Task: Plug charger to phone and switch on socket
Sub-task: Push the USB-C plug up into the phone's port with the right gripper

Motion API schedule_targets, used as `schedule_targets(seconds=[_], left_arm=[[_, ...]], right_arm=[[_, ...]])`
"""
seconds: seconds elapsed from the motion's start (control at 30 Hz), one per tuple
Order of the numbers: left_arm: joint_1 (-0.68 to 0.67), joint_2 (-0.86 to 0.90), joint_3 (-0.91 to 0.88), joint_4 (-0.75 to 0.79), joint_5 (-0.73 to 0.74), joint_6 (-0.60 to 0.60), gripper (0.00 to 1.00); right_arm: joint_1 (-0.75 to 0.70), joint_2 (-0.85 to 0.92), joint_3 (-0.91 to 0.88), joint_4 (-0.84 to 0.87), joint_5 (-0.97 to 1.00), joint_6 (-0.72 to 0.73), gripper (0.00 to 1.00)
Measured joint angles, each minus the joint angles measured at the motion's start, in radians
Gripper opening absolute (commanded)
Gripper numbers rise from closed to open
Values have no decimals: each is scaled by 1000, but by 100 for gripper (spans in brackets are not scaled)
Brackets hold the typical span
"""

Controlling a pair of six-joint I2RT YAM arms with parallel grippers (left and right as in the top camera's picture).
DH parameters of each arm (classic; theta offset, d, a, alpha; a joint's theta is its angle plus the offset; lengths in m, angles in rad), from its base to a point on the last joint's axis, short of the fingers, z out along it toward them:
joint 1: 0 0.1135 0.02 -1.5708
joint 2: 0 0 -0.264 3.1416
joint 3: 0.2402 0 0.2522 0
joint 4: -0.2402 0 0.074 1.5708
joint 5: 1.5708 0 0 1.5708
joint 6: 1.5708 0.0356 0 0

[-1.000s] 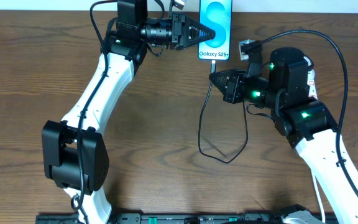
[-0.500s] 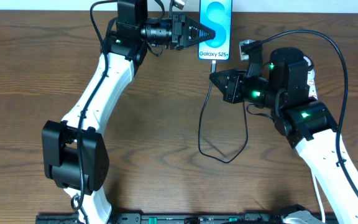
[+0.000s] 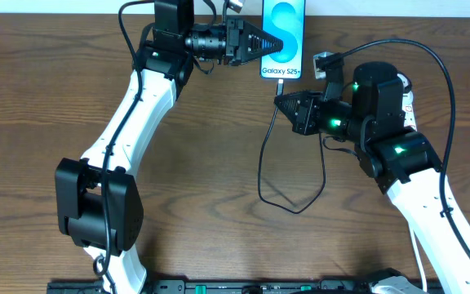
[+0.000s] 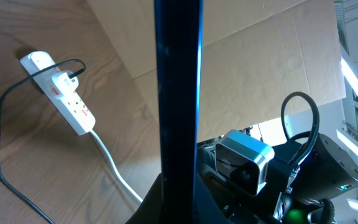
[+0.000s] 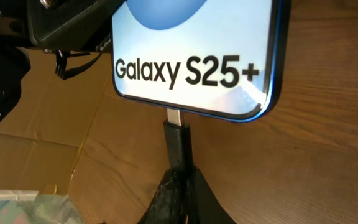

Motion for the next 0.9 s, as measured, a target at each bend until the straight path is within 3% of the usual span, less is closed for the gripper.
schedule_targets(seconds=[0.9], left_arm=[[0, 0, 0, 0, 3, 1, 7]], right_arm=[[-12, 1, 0, 9, -20, 4, 1]])
